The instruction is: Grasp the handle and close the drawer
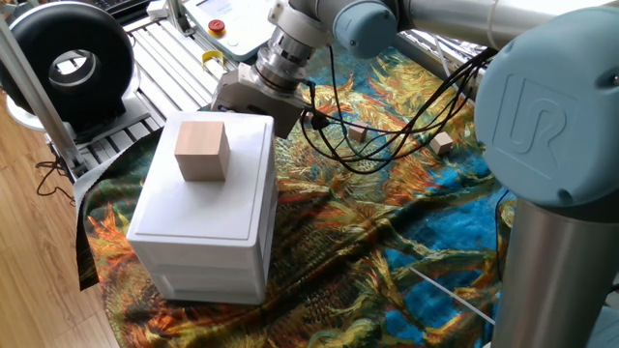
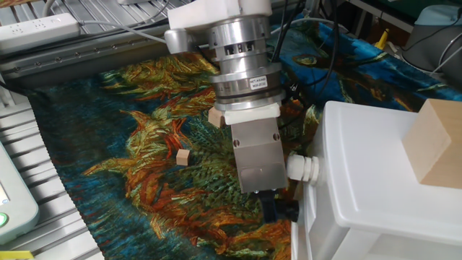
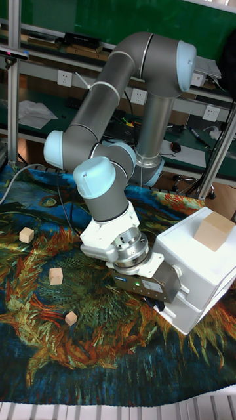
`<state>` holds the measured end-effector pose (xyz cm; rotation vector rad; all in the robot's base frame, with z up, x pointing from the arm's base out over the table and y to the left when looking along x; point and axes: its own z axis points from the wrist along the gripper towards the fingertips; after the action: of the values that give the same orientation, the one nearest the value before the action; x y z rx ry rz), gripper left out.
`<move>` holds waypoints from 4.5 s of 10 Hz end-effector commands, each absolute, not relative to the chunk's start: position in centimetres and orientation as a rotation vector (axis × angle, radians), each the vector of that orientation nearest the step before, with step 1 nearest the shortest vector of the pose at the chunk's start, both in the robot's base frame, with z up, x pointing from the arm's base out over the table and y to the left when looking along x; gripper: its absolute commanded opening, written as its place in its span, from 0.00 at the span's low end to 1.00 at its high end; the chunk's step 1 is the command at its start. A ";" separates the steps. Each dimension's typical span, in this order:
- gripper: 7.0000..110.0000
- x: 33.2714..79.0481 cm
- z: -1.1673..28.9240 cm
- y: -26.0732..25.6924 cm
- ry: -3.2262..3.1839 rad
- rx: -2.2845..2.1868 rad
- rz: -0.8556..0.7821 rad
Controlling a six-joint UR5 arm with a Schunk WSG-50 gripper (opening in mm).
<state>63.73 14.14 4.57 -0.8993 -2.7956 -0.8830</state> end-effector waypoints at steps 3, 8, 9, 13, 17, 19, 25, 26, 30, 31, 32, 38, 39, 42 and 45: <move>0.15 64.0 4.4 13.5 -2.883 -0.755 -0.900; 0.36 64.3 4.6 12.8 -2.922 -0.667 -0.894; 0.36 64.4 4.8 12.5 -2.923 -0.654 -0.893; 0.36 65.5 7.2 10.5 -2.894 -0.675 -0.928; 0.36 67.4 10.1 5.4 -2.974 -0.616 -0.869; 0.36 67.6 9.5 -1.8 -3.165 -0.420 -0.517; 0.15 67.3 12.9 -8.5 -3.314 -0.191 0.135; 0.15 67.0 13.7 -8.4 -3.309 -0.174 0.190; 0.00 65.2 15.1 -6.1 -3.331 -0.072 0.158; 0.00 65.9 15.5 -5.7 -3.354 -0.085 0.162; 0.00 65.9 15.7 -5.3 -3.338 -0.089 0.182; 0.00 65.8 15.8 -3.9 -3.312 -0.097 0.176; 0.00 65.9 15.8 -3.8 -3.316 -0.097 0.174; 0.00 65.7 15.8 -3.6 -3.310 -0.093 0.164; 0.00 65.6 15.8 -3.7 -3.307 -0.086 0.167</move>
<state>65.67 -3.89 15.70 -0.0826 -3.3068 0.1869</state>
